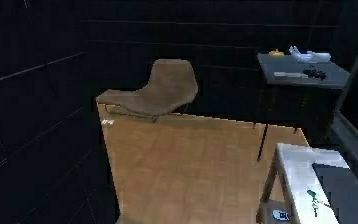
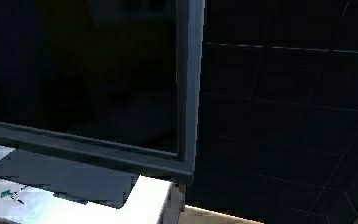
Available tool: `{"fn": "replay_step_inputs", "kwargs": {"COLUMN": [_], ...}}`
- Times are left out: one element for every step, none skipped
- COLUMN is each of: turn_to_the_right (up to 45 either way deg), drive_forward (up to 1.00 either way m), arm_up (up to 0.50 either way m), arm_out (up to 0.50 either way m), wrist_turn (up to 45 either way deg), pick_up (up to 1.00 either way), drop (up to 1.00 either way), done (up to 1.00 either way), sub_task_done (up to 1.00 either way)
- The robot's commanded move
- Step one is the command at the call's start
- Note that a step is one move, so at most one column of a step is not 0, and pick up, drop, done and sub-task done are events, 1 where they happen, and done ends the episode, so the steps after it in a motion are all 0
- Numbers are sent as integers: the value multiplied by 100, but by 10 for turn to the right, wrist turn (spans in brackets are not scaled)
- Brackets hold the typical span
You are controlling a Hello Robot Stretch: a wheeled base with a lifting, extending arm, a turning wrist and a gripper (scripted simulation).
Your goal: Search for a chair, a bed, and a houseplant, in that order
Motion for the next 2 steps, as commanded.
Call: {"fn": "replay_step_inputs", "kwargs": {"turn_to_the_right": [-450, -450], "drive_forward": [0, 0], "arm_up": [0, 0], "arm_out": [0, 0], "wrist_turn": [0, 0], "pick_up": [0, 0], "drop": [0, 0], "done": [0, 0], "sub_task_done": [0, 0]}}
